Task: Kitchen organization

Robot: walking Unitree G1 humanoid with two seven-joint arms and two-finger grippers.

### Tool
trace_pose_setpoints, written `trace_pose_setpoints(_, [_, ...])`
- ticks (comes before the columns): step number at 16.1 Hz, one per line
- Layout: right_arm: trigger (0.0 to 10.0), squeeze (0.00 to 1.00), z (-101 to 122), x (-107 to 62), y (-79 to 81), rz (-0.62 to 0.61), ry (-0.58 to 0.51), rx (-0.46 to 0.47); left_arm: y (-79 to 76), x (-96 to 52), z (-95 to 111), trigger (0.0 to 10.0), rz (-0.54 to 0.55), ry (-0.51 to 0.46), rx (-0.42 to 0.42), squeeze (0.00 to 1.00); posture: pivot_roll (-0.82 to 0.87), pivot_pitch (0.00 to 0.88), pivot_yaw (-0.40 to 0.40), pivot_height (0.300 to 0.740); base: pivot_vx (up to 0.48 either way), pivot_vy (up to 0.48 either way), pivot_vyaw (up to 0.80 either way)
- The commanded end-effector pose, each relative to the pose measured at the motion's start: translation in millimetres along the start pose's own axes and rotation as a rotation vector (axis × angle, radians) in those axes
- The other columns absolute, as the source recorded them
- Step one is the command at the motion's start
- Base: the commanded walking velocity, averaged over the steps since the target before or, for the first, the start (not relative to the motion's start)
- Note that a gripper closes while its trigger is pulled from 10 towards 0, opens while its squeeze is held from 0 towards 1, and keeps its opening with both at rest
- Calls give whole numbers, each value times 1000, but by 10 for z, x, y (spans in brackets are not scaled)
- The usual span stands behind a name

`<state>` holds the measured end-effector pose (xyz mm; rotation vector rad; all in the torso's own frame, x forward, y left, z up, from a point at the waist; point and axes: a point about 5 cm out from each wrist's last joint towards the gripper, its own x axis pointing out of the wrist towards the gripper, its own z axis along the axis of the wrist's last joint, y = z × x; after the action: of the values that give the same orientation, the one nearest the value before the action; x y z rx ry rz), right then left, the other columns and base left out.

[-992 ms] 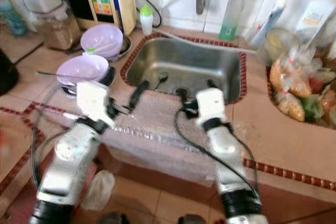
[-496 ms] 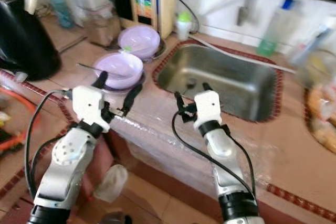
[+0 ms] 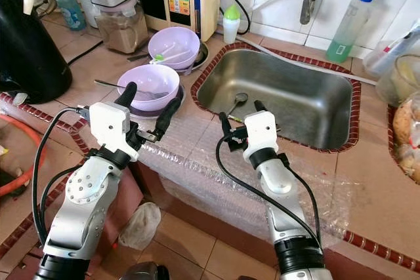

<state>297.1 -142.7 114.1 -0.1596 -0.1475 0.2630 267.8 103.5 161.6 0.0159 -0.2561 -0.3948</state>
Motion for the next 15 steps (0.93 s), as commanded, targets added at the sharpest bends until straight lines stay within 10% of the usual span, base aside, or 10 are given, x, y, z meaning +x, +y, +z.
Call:
trace_pose_setpoints(1, [10000, 0, 53, 16, -7, 5, -23, 7, 7, -6, 36, 10000, -2, -14, 2, 0, 4, 0, 7, 740, 0, 0, 0])
trace_pose_setpoints(15, [10000, 0, 104, 22, 33, 53, -49, -18, -9, -6, 69, 10000, -11, -27, 4, 0, -2, 0, 9, 740, 144, 0, 0])
